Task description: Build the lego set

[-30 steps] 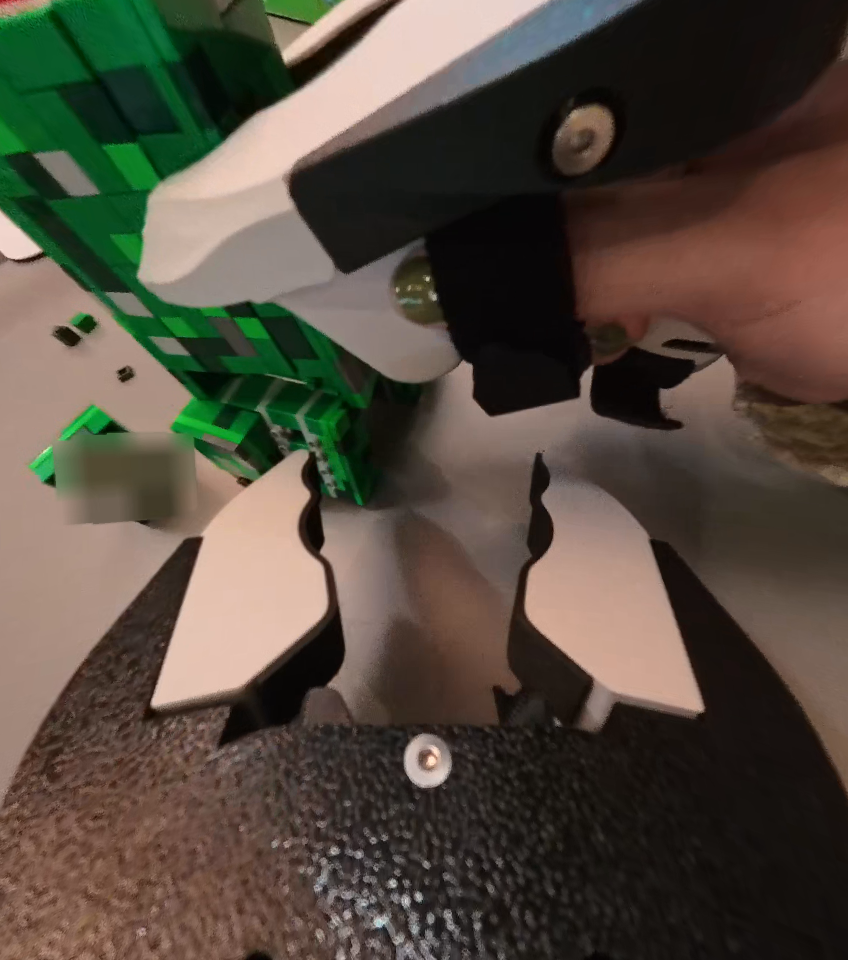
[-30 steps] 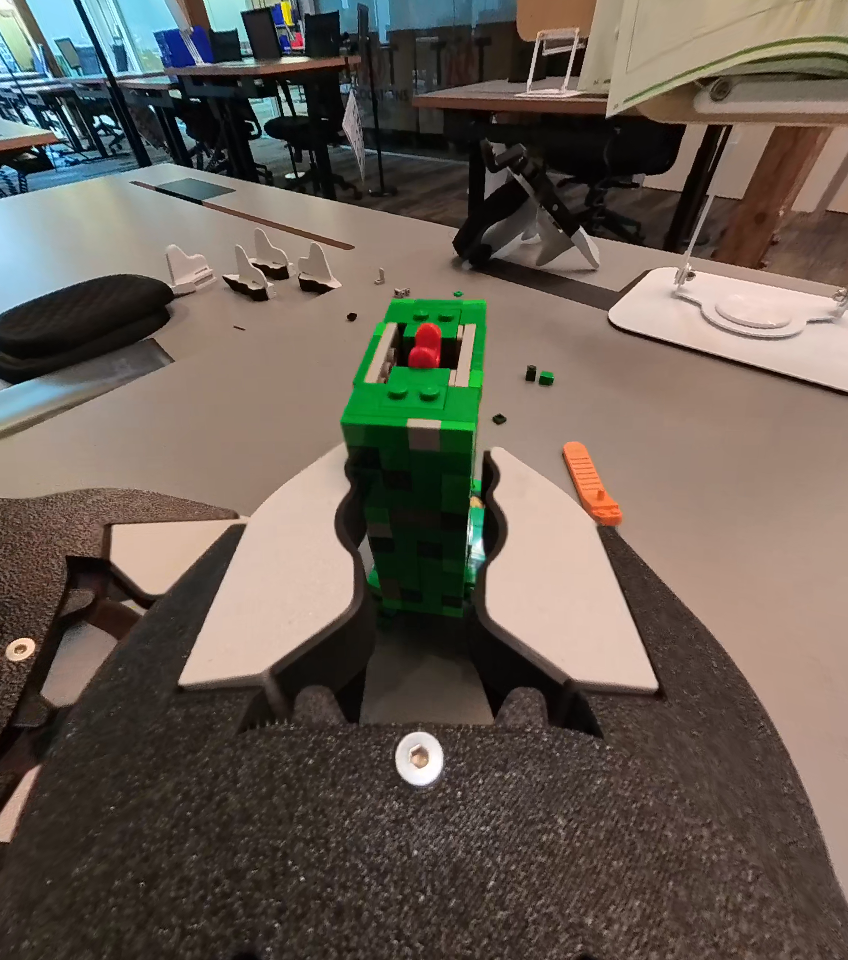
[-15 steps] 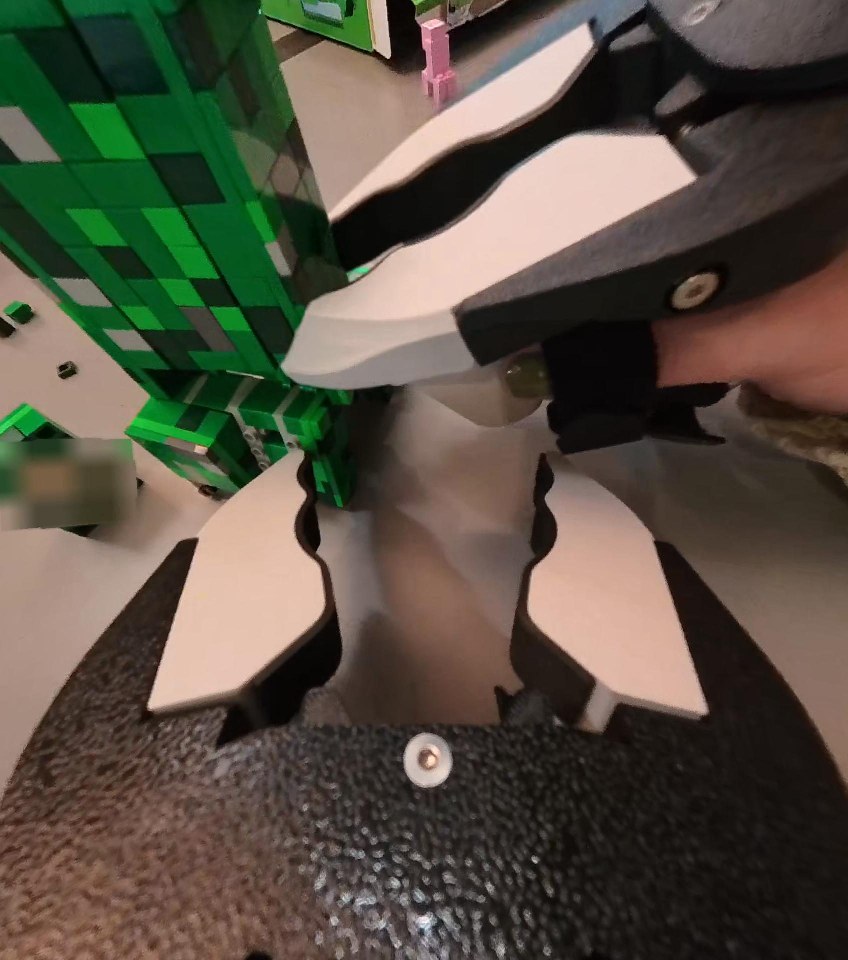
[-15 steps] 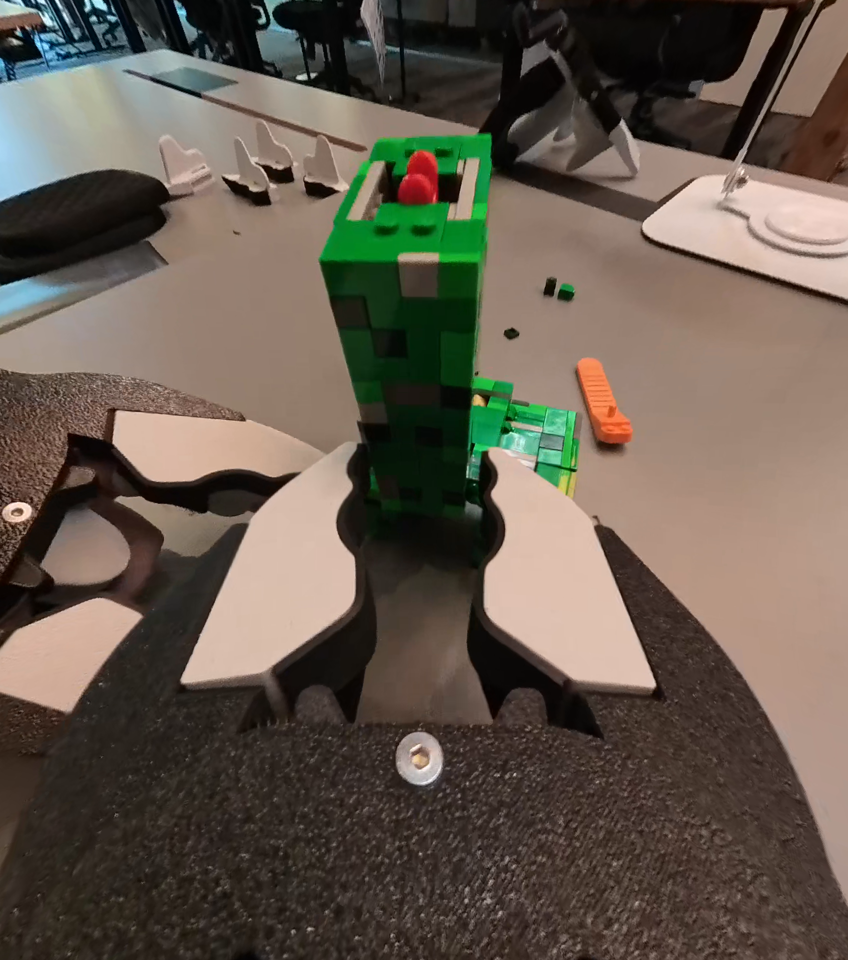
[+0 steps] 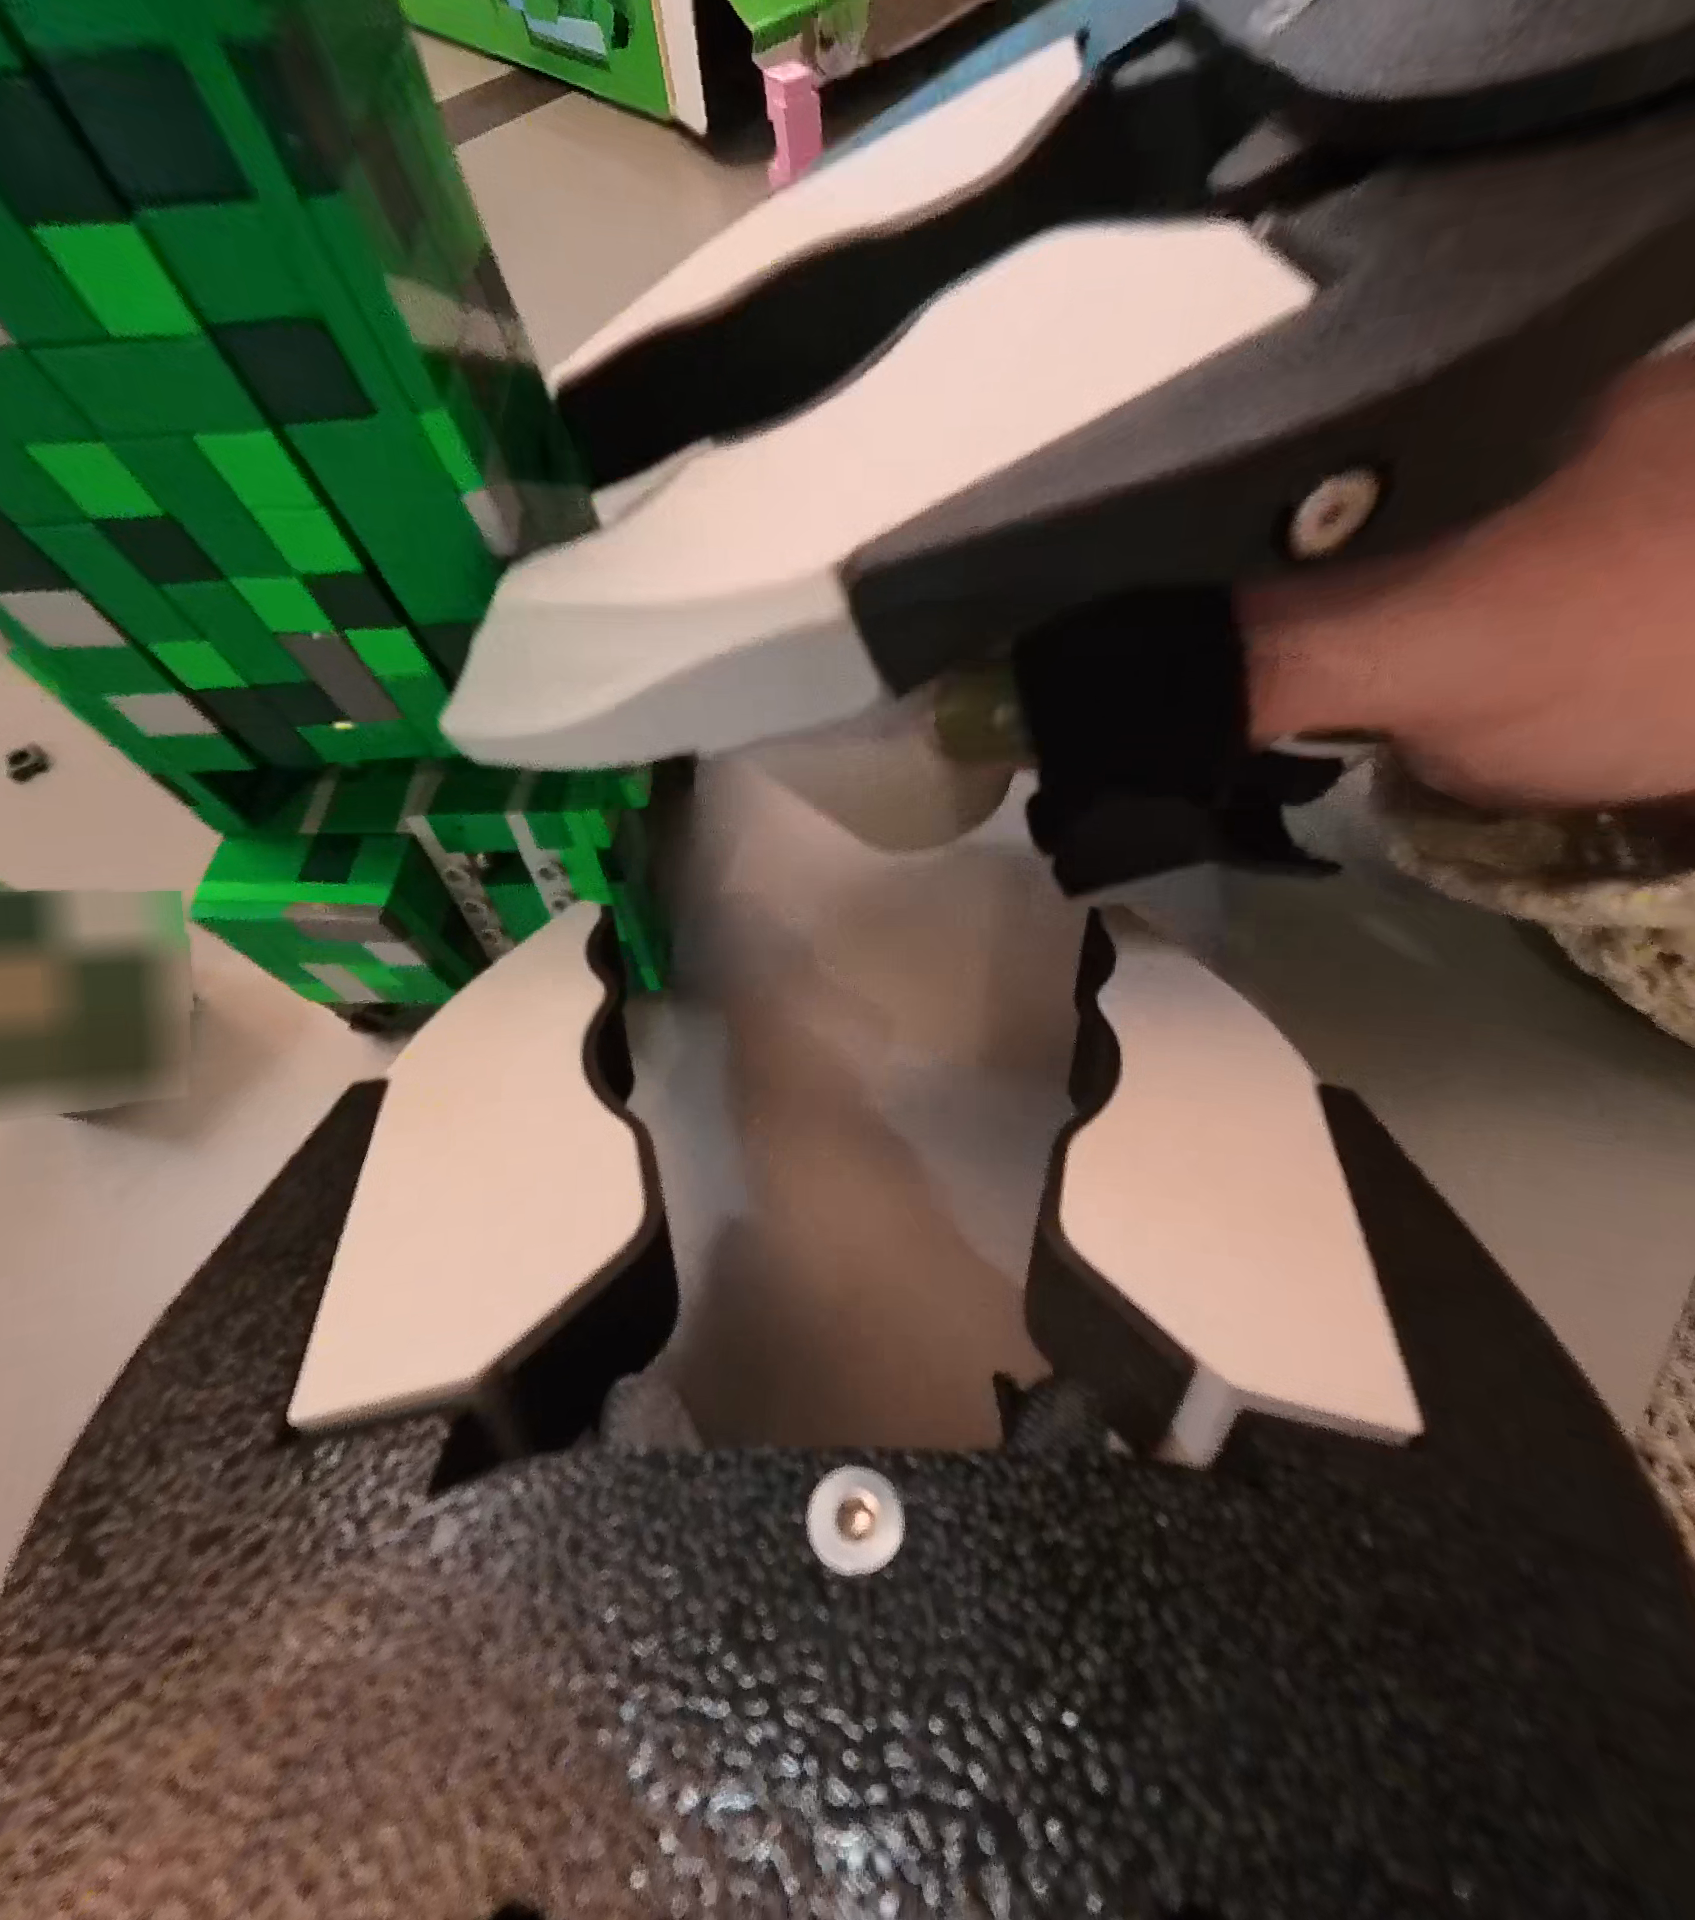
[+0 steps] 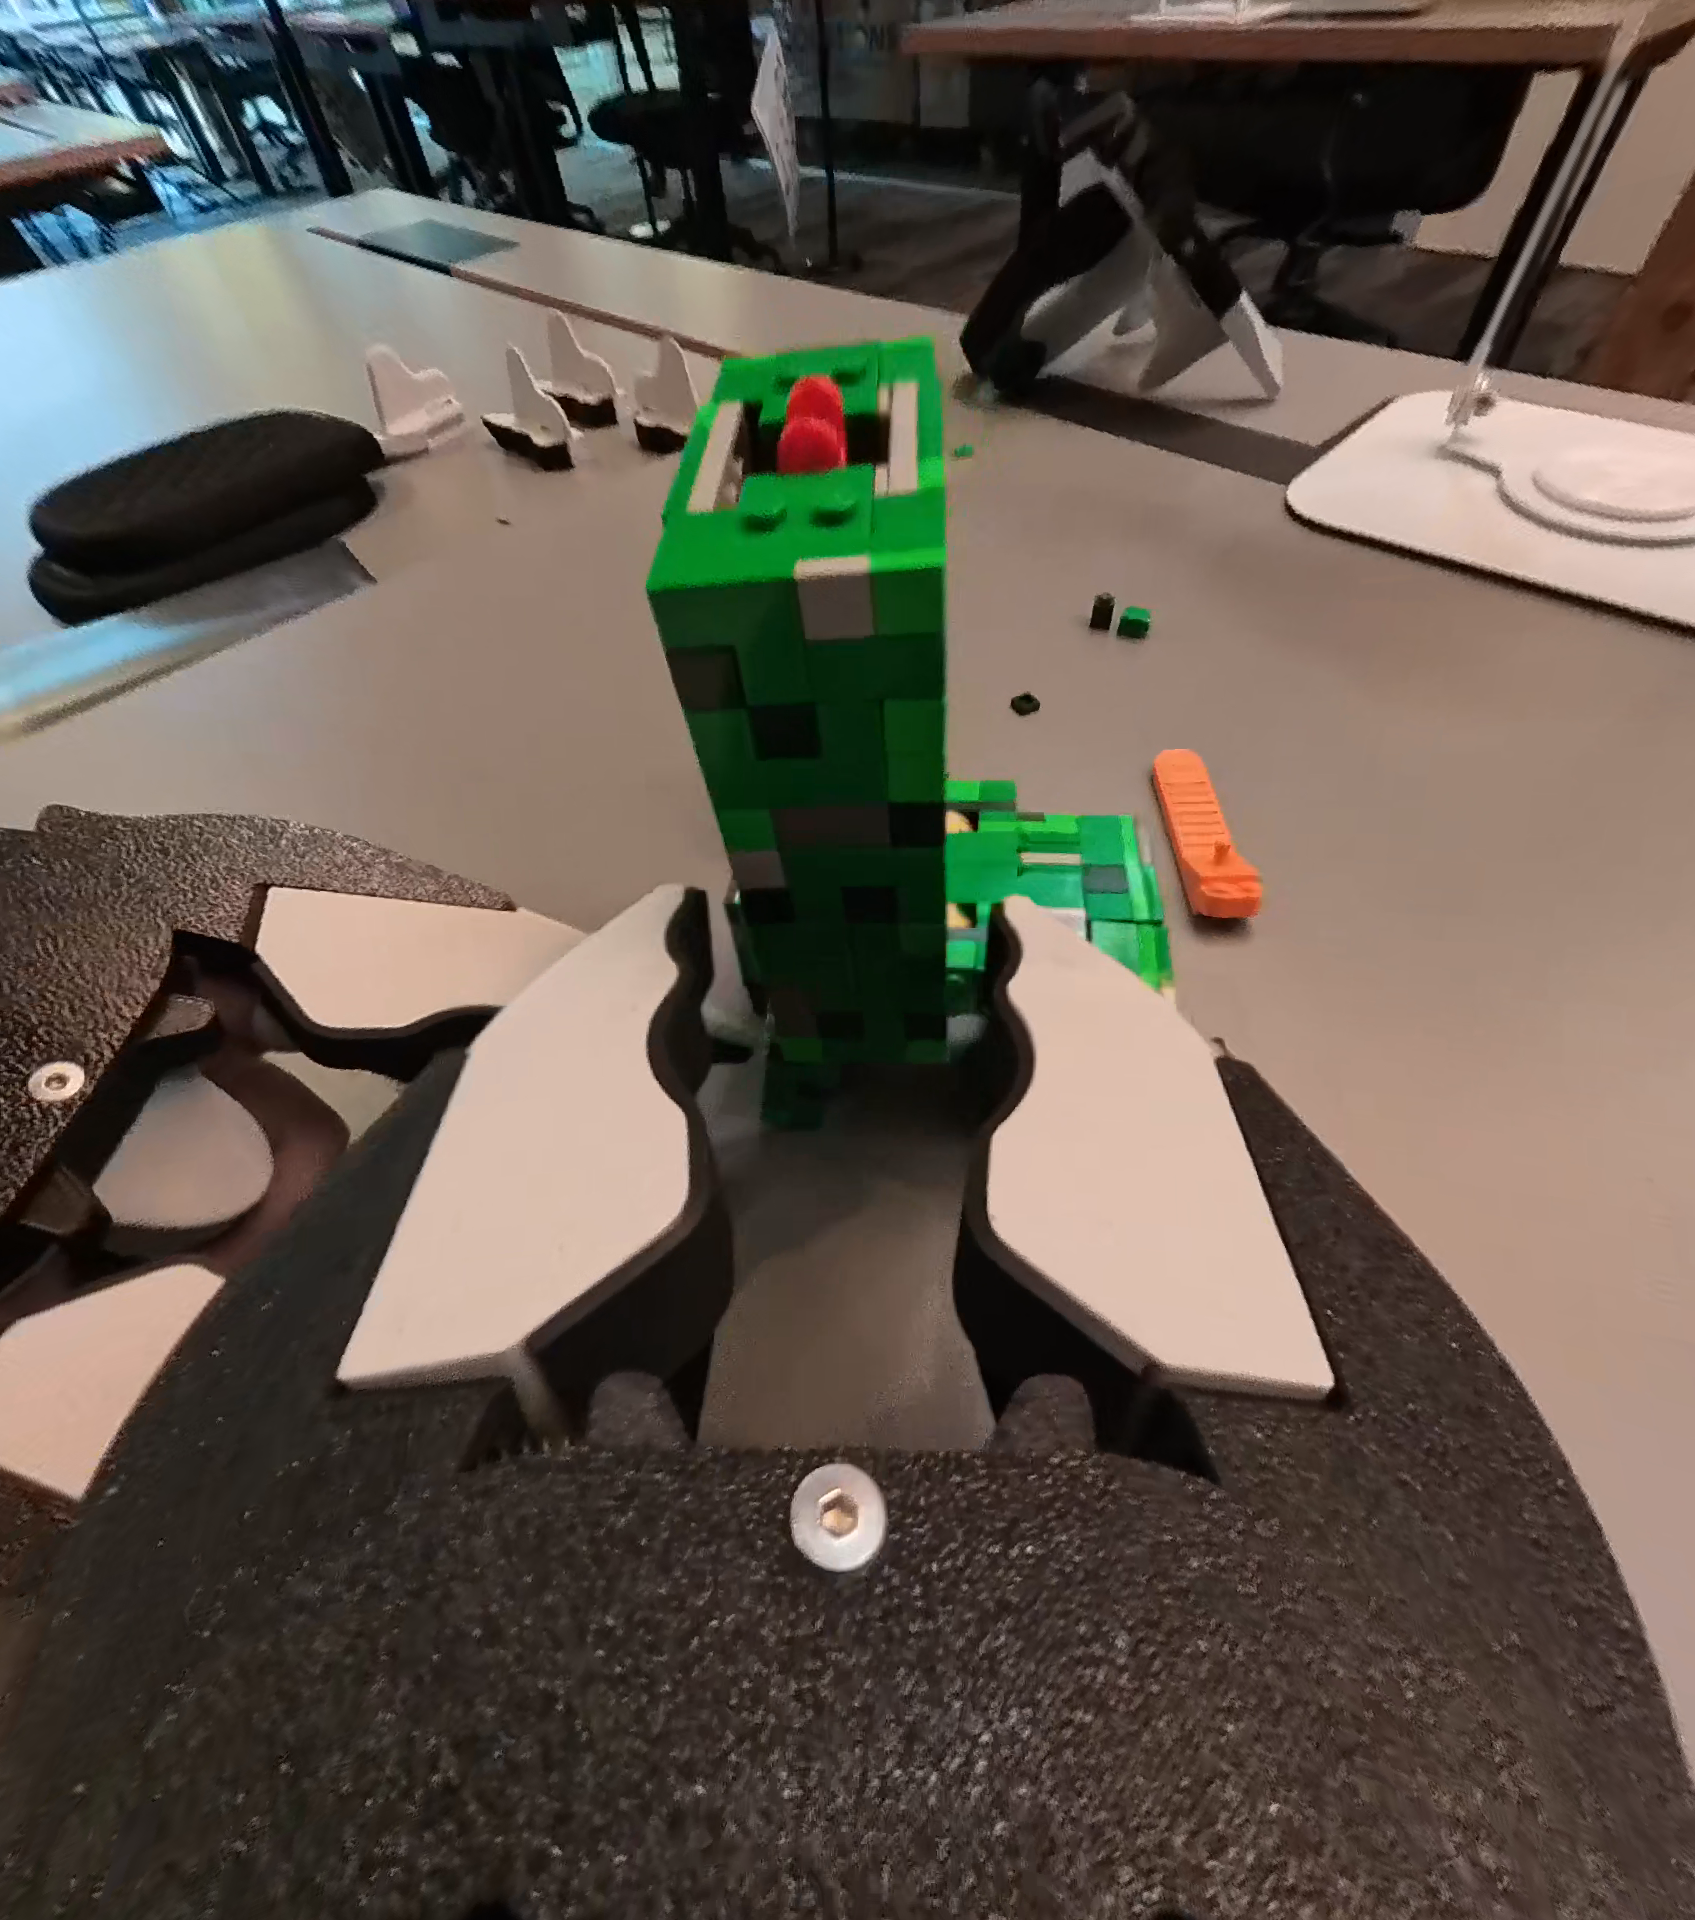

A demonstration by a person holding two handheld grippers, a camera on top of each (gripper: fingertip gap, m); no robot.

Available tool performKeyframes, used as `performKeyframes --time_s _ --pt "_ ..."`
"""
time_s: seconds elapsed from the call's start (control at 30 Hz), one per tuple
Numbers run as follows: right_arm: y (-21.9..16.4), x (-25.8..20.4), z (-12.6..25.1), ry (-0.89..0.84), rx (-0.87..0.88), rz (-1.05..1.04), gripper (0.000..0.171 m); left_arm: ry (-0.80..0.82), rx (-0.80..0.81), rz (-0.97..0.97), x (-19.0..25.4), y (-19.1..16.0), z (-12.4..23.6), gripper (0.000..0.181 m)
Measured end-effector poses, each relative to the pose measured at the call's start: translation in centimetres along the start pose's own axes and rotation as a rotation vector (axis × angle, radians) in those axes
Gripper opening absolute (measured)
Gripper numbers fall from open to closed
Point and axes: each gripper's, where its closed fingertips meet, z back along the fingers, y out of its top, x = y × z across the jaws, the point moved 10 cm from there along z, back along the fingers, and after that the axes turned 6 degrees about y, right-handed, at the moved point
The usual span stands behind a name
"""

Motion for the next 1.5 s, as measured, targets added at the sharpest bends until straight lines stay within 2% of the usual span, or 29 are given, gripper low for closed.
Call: performKeyframes --time_s 0.23,0.3,0.43,0.83,1.03,1.3,1.5 --pt "2.1 0.9 -0.5 0.023 0.049 0.059 0.058 0.019 0.034 0.022 -0.9 -0.3 1.6 0.082" --pt "2.5 0.8 -1.0 0.033 0.038 0.080 0.055 0.026 0.043 0.023 -1.1 -0.3 1.8 0.082" --pt "2.6 0.5 -1.3 0.027 0.041 0.112 0.038 0.034 0.053 0.033 -1.4 -0.5 1.9 0.082" --pt "2.2 0.8 -1.3 -0.012 0.098 0.094 0.038 0.050 0.085 0.056 -2.1 -0.6 1.8 0.082" --pt "2.1 0.8 -1.4 -0.036 0.104 0.085 0.038 -0.041 0.081 0.089 -2.5 -0.1 0.6 0.081" --pt "2.0 0.2 -1.7 -0.100 0.117 0.092 0.038 -0.083 0.068 0.079 -1.9 0.3 -0.1 0.082" --pt "1.8 0.2 -0.5 -0.047 0.137 0.100 0.058 -0.042 0.105 0.130 -3.6 0.2 1.6 0.081"
